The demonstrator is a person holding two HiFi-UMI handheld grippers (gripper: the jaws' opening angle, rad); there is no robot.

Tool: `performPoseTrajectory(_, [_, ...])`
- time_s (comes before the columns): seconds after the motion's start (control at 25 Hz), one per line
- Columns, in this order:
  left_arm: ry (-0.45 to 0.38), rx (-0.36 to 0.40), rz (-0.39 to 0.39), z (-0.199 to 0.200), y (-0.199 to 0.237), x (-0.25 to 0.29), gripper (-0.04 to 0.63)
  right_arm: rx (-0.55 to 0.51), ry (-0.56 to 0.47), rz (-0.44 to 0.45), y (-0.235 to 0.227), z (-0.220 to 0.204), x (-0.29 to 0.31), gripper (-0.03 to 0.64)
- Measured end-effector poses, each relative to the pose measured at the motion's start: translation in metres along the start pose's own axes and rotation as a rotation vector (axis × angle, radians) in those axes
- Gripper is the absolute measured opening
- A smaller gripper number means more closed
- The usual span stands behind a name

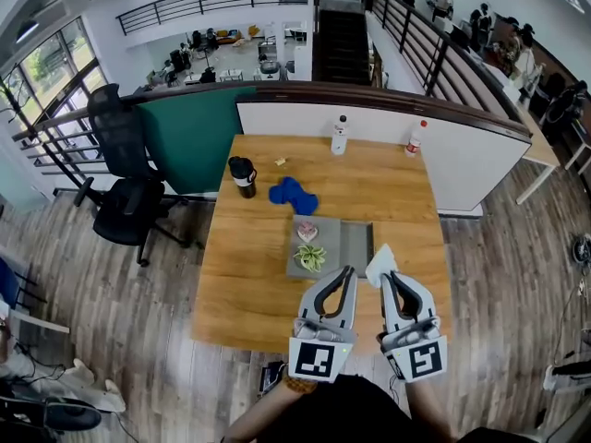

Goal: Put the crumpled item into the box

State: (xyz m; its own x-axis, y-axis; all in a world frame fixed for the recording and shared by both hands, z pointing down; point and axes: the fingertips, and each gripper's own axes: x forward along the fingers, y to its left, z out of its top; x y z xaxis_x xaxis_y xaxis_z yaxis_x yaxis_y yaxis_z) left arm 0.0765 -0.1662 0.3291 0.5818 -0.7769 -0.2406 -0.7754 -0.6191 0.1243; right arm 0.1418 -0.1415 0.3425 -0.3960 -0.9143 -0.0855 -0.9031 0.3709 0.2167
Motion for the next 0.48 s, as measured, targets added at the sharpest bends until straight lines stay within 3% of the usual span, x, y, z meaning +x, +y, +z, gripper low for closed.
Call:
performPoseTrajectory(0.2, [0.012, -0.011, 0.007, -0.005, 0.021, -0.015, 0.032, -0.006, -0.003, -0.002, 0.018, 0.0, 0.011, 0.015])
performPoseTrajectory(0.48, [0.035, -0.036, -0.007, -0.019, 0.034, -0.023, 0.032, 0.008, 0.069, 0.016, 0.031, -0.025, 0.019, 0.015])
